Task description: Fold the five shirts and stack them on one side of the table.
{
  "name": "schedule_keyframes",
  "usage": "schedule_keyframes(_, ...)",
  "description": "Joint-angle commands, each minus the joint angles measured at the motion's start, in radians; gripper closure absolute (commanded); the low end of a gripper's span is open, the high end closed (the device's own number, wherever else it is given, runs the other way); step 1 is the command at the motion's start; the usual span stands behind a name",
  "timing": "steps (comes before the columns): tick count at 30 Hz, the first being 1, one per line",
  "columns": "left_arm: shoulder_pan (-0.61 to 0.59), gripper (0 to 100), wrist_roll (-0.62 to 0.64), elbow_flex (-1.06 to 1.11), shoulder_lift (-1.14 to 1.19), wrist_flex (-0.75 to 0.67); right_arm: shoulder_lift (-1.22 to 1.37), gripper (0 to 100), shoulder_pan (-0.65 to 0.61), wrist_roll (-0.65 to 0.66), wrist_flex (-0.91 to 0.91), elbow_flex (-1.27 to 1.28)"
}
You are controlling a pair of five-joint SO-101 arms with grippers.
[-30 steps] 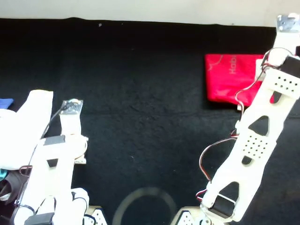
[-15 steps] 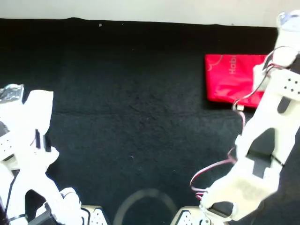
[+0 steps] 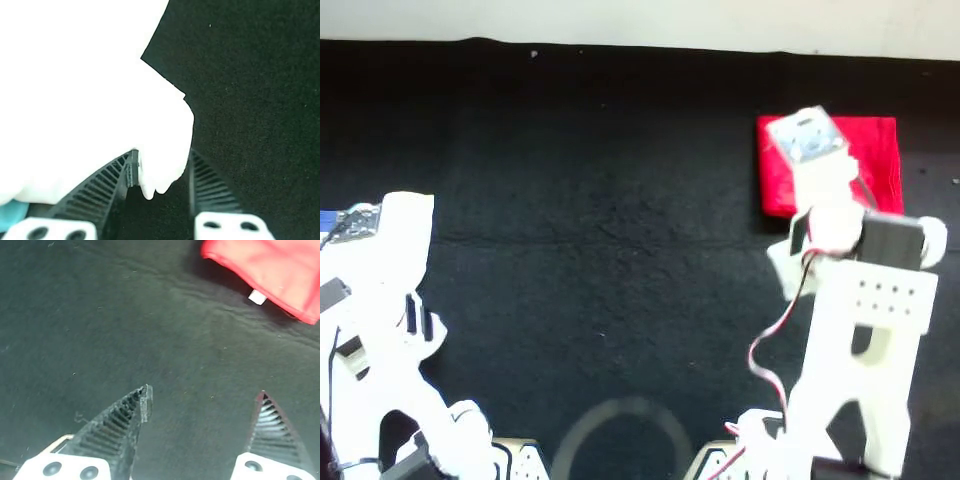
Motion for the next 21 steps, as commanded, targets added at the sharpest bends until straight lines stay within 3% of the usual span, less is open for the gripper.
schedule_keyframes(1,0.019,98,-0.003,-0.018,-0.015,-0.012,-0.107,69.1,-0.067,0.006,0.004,0.116)
schedule_keyframes(6,0.148,99,0.000,-0.038,-0.016,-0.006,-0.180,69.1,-0.104,0.006,-0.048,0.282)
schedule_keyframes(10,0.309,99,0.106,-0.147,-0.016,0.092,-0.229,69.1,-0.102,0.006,-0.087,0.398)
schedule_keyframes(16,0.685,99,0.269,-0.438,-0.015,0.272,-0.302,69.1,-0.101,0.005,-0.170,0.538)
schedule_keyframes(21,0.972,99,0.292,-0.653,-0.007,0.302,-0.343,69.1,-0.101,0.005,-0.173,0.607)
